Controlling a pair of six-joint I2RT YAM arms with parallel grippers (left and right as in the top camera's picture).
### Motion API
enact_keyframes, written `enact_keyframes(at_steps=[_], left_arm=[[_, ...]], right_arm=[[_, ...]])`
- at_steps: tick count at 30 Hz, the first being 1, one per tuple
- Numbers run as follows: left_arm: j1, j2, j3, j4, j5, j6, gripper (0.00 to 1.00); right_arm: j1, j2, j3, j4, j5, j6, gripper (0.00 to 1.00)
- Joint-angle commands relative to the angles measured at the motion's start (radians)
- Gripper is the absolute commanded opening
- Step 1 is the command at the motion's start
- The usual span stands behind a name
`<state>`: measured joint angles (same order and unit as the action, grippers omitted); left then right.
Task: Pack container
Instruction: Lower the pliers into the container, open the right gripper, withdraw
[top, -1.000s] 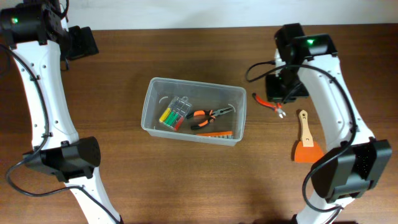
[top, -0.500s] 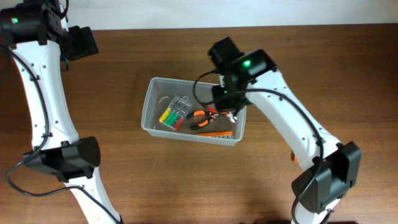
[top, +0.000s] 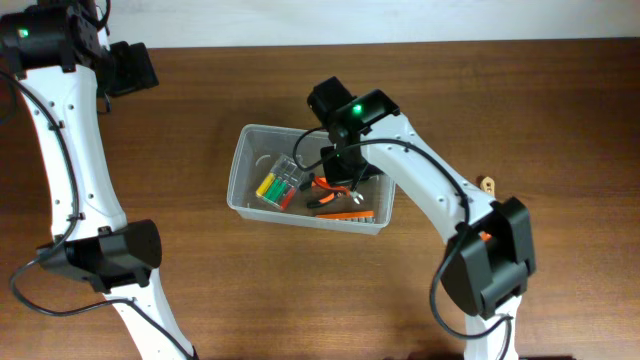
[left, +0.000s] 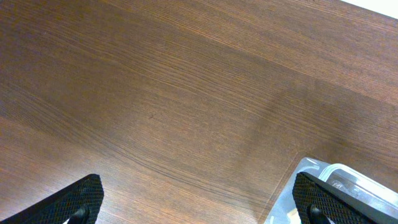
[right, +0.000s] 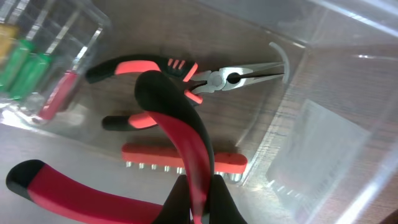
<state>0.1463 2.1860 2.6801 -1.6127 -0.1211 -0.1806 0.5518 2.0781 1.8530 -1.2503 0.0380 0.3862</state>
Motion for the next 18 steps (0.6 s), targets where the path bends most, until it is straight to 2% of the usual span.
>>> enact_keyframes(at_steps=[1, 6, 13, 18], left_arm=[[0.005, -0.009, 0.016, -0.001, -0.007, -0.009, 0.99], [0.005, -0.009, 0.016, -0.001, -0.007, -0.009, 0.99], [0.005, -0.009, 0.016, -0.001, -0.007, -0.009, 0.99], [0.005, -0.009, 0.016, -0.001, -0.007, -0.009, 0.99]], right_arm=[[0.003, 0.042, -0.004, 0.003, 0.020, 0.012, 0.05], [0.002, 0.110, -0.004, 0.003, 0.023, 0.011, 0.12], [0.002, 0.129, -0.003, 0.002, 0.026, -0.018, 0.28], [0.002, 0.115, 0.068, -0.070, 0.024, -0.043, 0.31]])
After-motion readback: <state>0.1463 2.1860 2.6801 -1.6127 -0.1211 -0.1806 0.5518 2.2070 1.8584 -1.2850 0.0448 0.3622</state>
